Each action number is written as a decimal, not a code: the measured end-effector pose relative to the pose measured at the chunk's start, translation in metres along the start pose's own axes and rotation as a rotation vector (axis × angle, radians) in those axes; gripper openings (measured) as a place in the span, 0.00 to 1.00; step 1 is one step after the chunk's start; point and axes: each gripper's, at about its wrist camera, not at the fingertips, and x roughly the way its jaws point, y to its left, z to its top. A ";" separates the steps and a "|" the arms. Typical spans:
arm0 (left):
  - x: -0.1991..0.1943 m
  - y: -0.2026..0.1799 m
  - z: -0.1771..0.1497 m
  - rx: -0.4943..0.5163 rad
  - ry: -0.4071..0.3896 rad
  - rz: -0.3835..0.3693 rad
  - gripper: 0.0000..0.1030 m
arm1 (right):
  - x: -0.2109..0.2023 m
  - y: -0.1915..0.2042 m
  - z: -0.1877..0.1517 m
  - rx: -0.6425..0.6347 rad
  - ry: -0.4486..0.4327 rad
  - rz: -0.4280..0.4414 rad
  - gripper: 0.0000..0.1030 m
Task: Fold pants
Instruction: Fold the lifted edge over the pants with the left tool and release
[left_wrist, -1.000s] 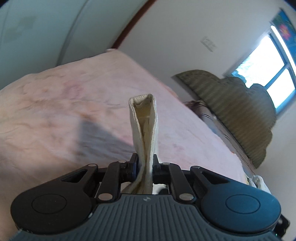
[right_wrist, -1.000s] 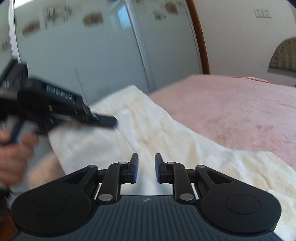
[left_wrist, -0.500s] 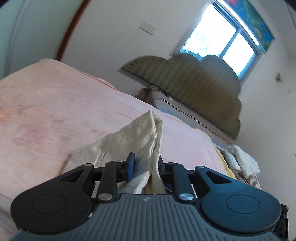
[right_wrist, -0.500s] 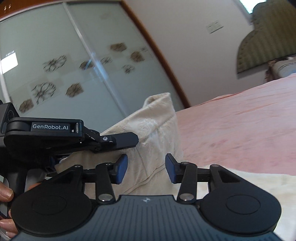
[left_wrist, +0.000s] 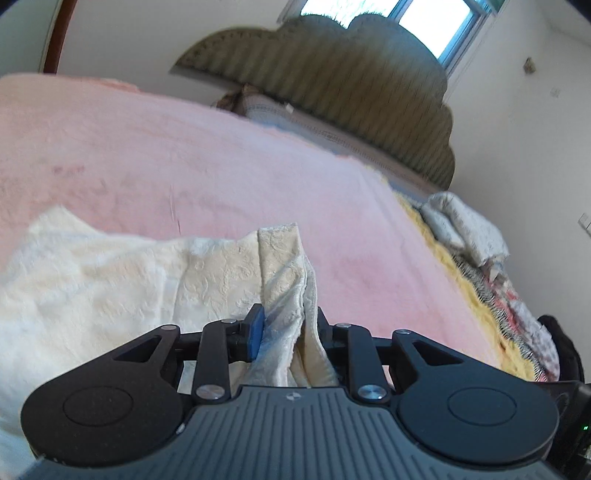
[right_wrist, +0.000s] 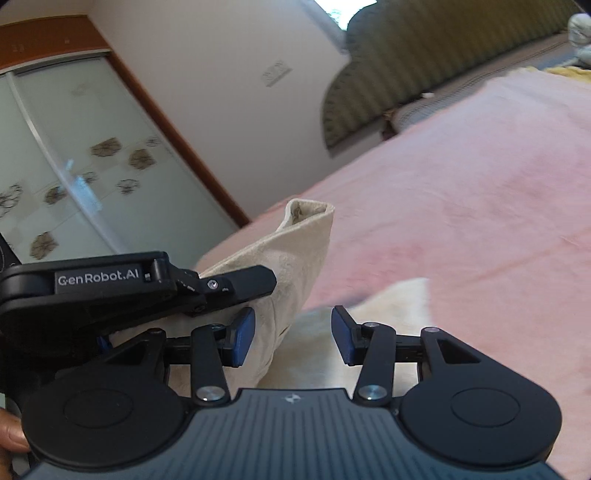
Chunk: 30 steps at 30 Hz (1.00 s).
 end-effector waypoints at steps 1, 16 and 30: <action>0.007 0.000 -0.004 0.000 0.011 0.004 0.31 | 0.001 -0.004 0.000 0.003 0.008 -0.030 0.45; 0.027 -0.006 -0.025 0.036 0.065 -0.012 0.36 | -0.007 -0.039 -0.021 0.016 0.049 -0.144 0.45; 0.038 -0.013 -0.040 0.061 0.082 -0.044 0.46 | -0.021 -0.045 -0.031 0.004 0.058 -0.218 0.45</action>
